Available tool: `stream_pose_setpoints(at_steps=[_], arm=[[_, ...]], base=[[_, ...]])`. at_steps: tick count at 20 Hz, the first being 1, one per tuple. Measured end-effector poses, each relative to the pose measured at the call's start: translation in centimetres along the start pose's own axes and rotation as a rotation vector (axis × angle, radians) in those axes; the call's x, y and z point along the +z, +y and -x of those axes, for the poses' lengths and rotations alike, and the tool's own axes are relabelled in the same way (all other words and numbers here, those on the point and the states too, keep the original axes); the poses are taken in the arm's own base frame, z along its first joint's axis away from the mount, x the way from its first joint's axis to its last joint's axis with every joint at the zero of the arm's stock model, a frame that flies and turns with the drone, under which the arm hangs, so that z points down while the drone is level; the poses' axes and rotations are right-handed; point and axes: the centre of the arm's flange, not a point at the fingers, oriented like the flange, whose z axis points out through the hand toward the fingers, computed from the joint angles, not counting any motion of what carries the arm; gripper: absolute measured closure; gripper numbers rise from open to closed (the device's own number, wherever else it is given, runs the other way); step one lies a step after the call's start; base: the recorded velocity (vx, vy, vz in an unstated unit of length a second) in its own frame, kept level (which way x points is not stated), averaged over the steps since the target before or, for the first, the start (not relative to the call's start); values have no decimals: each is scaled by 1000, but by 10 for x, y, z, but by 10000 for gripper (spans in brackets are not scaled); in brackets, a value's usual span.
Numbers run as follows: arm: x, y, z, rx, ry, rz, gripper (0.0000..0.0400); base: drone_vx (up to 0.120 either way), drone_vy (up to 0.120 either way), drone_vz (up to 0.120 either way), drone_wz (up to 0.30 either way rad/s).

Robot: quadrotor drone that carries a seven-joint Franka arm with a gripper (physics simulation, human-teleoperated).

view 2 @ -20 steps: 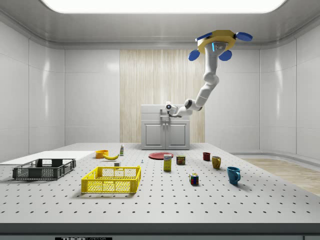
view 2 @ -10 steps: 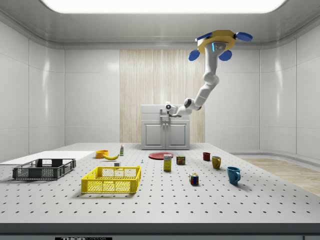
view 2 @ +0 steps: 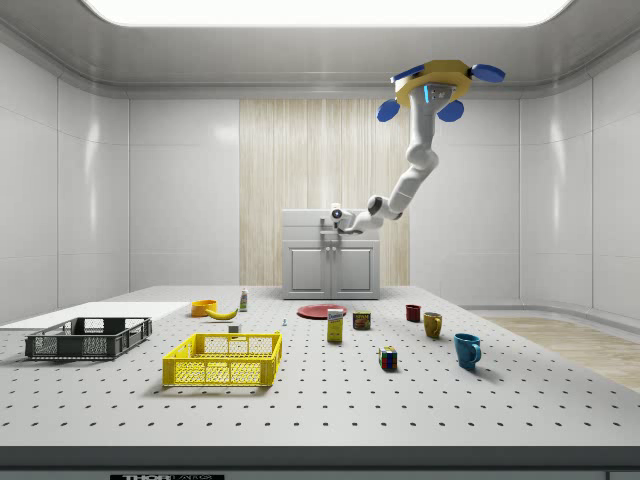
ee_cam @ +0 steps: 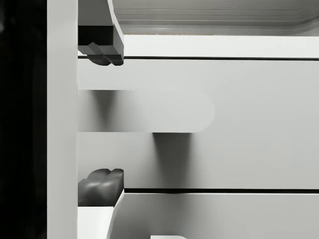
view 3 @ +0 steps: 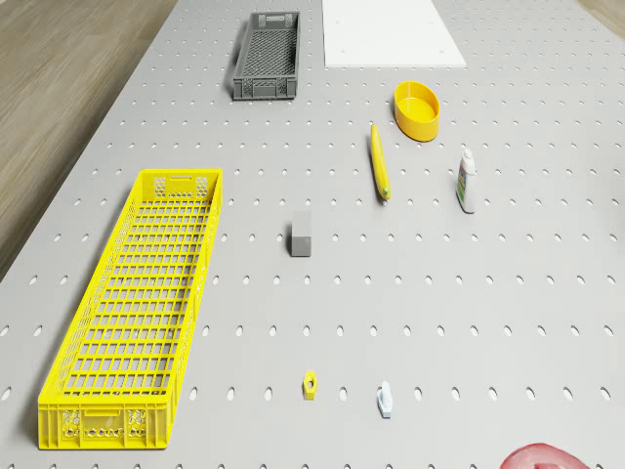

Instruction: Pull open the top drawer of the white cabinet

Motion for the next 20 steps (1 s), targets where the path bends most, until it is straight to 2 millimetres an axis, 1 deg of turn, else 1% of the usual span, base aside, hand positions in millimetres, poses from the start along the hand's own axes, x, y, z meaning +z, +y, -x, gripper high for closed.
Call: stream_pose_setpoints(at_steps=[2, 5, 7, 9, 10, 11, 14, 16, 17, 19, 20], arm=[[2, 0, 0, 0, 0, 0, 95], [3, 0, 0, 0, 0, 0, 192], [4, 0, 0, 0, 0, 0, 233], [4, 0, 0, 0, 0, 0, 257], [4, -1, 1, 24, 1, 2, 245], [4, 1, -1, -13, -2, -1, 250], [4, 1, -1, -11, -2, -2, 272], [3, -2, 1, 25, 1, 2, 242], [3, 1, -1, -27, -1, 1, 255], [0, 1, -1, -21, -1, 0, 270], [-2, -3, 2, 18, 3, 5, 233]], base=[[0, 0, 0, 0], [0, 0, 0, 0], [0, 0, 0, 0], [0, 0, 0, 0], [0, 0, 0, 0], [0, 0, 0, 0], [0, 0, 0, 0], [0, 0, 0, 0], [0, 0, 0, 0], [0, 0, 0, 0], [0, 0, 0, 0]])
